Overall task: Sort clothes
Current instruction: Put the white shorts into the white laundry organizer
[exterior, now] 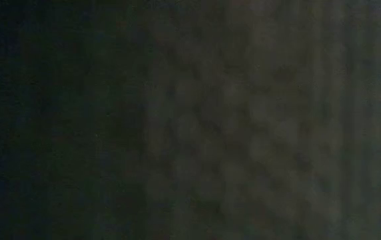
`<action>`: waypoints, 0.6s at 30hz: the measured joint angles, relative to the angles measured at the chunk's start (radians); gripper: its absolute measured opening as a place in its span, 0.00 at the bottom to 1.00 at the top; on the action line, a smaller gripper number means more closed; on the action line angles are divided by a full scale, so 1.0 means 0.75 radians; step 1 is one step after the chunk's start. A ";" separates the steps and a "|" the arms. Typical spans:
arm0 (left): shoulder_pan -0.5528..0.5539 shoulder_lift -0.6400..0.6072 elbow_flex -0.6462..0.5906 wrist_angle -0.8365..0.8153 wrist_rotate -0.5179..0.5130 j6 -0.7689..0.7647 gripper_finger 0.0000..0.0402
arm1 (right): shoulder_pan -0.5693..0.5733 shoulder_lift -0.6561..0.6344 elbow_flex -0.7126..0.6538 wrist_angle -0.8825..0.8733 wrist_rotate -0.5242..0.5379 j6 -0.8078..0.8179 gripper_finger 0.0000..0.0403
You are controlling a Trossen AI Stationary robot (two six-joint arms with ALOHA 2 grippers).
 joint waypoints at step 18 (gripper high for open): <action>0.074 0.148 -0.001 -0.004 -0.176 0.096 0.51 | 0.004 0.047 -0.003 -0.002 -0.036 0.109 0.03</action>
